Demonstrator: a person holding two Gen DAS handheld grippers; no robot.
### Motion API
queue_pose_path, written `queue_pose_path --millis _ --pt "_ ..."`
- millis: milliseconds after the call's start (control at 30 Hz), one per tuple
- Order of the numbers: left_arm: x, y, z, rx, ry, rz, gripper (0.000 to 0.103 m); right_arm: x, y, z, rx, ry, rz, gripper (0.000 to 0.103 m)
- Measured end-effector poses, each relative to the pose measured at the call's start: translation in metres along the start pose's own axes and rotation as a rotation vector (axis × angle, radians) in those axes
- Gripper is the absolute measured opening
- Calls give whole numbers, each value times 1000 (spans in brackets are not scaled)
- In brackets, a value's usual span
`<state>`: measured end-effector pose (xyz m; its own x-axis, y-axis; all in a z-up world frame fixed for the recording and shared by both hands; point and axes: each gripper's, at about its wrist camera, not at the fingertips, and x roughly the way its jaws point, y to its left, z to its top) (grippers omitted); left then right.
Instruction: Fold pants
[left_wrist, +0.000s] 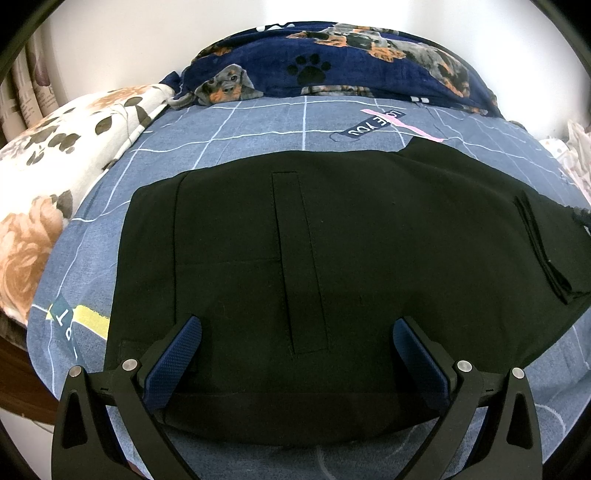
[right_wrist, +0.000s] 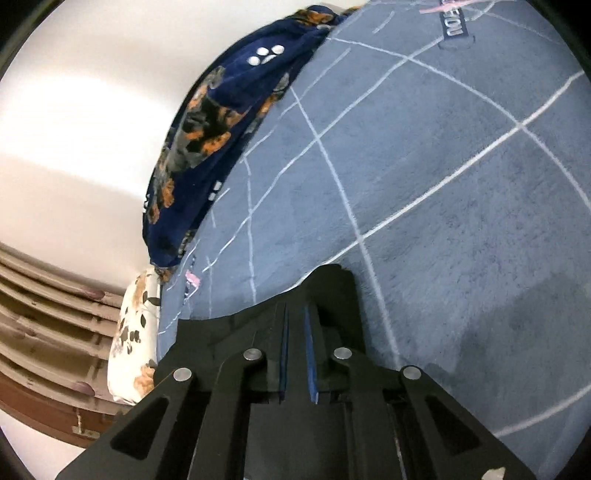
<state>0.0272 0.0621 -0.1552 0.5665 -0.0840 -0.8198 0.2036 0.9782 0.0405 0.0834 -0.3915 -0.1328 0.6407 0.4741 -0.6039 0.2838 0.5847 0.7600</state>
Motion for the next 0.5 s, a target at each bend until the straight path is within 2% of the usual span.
queue_pose_path --millis 33,133,233,400,433,500 --pt "0 0 0 0 0 0 103 3 -6 0 20 9 5 0" --pt "0 0 0 0 0 0 103 4 -27 -2 122 15 103 0" --pt "0 0 0 1 0 -1 103 4 -34 -1 179 22 145 0" --pt "0 -1 0 -1 0 0 103 -5 -37 -3 201 10 168 0" --pt "0 -1 0 0 0 1 103 -12 -34 -4 181 5 176 8" --pt "1 0 0 0 1 1 103 -28 -28 -8 126 6 208 9"
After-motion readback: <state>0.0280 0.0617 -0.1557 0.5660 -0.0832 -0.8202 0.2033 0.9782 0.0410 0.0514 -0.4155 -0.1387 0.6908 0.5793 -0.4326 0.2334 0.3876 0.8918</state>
